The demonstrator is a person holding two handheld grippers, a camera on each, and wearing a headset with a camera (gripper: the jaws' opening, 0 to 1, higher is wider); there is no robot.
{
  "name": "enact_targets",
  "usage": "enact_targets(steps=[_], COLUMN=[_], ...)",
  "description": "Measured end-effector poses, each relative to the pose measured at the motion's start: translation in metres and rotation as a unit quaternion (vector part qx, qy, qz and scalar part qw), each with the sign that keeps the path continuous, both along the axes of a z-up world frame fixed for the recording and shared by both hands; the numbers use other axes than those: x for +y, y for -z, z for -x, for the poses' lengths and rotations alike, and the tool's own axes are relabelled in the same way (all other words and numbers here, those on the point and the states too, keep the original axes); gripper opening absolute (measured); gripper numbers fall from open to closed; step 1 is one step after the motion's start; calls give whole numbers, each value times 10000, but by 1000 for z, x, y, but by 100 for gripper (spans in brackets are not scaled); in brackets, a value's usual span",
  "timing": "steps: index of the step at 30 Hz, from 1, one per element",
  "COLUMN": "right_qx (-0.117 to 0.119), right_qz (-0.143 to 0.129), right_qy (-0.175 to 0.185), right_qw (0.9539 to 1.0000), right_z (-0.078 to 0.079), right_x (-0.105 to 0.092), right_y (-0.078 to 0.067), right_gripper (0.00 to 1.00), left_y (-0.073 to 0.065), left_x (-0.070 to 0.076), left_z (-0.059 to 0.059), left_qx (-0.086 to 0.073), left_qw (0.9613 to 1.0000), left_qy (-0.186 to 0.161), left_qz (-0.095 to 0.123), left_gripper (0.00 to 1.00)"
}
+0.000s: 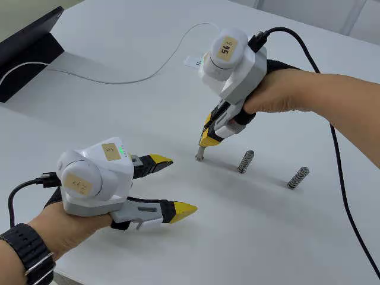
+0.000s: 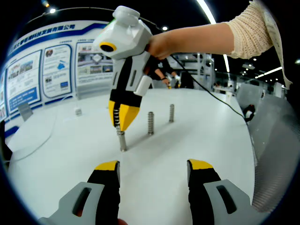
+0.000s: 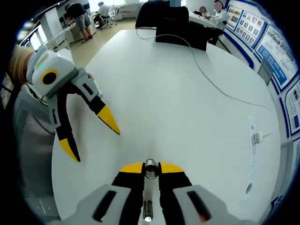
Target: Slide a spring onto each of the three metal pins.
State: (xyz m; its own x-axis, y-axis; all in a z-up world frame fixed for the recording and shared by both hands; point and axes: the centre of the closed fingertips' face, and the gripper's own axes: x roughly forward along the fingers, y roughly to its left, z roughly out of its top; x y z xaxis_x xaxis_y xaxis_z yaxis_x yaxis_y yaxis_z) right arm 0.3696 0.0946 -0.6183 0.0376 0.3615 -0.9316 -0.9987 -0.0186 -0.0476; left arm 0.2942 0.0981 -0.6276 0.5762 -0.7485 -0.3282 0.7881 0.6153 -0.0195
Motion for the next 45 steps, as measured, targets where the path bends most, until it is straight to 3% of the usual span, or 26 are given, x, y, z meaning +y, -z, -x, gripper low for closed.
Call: enact_targets(steps=[15,35,45], right_qx=[50,41,-7], right_qz=[124,150,97], right_qy=[85,147,196], right_qw=[9999,9998,9998], right_z=[0,-1,-3], right_x=[-1,-3,-7], right_y=[27,34,29], right_gripper=[13,13,17], left_y=[3,2,0], left_x=[2,3,2], left_z=[-1,-2,-2], left_qx=[35,44,22], left_qw=[10000,10000,10000], left_qy=[-39,-53,-46], left_qz=[19,18,4], left_gripper=[59,59,59])
